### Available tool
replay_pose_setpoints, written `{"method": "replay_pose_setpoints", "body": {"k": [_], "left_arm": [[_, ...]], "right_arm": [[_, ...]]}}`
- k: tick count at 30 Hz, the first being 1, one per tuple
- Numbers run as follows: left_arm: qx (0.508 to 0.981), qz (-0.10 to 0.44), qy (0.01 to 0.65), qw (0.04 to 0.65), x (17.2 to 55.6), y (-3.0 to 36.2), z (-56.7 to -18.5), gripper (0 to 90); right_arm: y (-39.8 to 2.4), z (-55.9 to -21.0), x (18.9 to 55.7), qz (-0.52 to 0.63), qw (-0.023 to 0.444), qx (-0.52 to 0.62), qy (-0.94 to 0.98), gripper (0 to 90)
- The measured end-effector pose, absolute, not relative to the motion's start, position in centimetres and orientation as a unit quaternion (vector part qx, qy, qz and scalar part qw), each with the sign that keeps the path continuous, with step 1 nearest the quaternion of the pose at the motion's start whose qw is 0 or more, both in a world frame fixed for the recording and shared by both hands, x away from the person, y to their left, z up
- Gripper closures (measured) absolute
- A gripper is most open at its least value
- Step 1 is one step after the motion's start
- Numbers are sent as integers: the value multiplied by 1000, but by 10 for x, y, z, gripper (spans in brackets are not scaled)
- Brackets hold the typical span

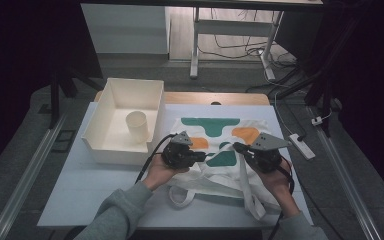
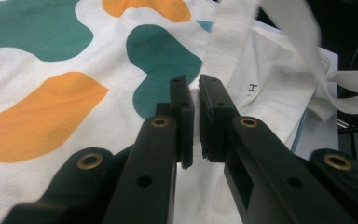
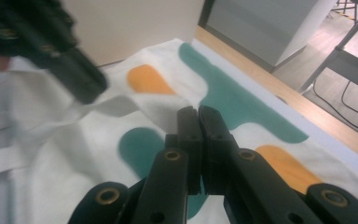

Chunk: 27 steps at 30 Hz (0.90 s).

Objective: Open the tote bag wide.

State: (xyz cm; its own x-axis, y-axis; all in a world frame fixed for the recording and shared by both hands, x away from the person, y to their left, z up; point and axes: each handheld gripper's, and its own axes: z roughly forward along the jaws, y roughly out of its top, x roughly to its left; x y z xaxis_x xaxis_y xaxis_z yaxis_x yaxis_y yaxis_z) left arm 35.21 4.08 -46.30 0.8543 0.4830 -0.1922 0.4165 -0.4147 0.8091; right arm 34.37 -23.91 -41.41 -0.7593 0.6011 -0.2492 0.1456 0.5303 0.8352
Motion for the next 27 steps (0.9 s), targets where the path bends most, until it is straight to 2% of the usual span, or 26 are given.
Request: {"method": "replay_pose_setpoints", "body": {"k": [6,10,27], "left_arm": [[838,42,274,470,354,43,-463,843],[838,44,278,467,357,42,-466,842],[850,37,287,440,367,33,-480,839]], "right_arm": [[-230,-423,377,423,262,229,837,880],[-228,-439,395,410,243,244,845,880],[-229,-477,412,364,210,265,868,879]]}}
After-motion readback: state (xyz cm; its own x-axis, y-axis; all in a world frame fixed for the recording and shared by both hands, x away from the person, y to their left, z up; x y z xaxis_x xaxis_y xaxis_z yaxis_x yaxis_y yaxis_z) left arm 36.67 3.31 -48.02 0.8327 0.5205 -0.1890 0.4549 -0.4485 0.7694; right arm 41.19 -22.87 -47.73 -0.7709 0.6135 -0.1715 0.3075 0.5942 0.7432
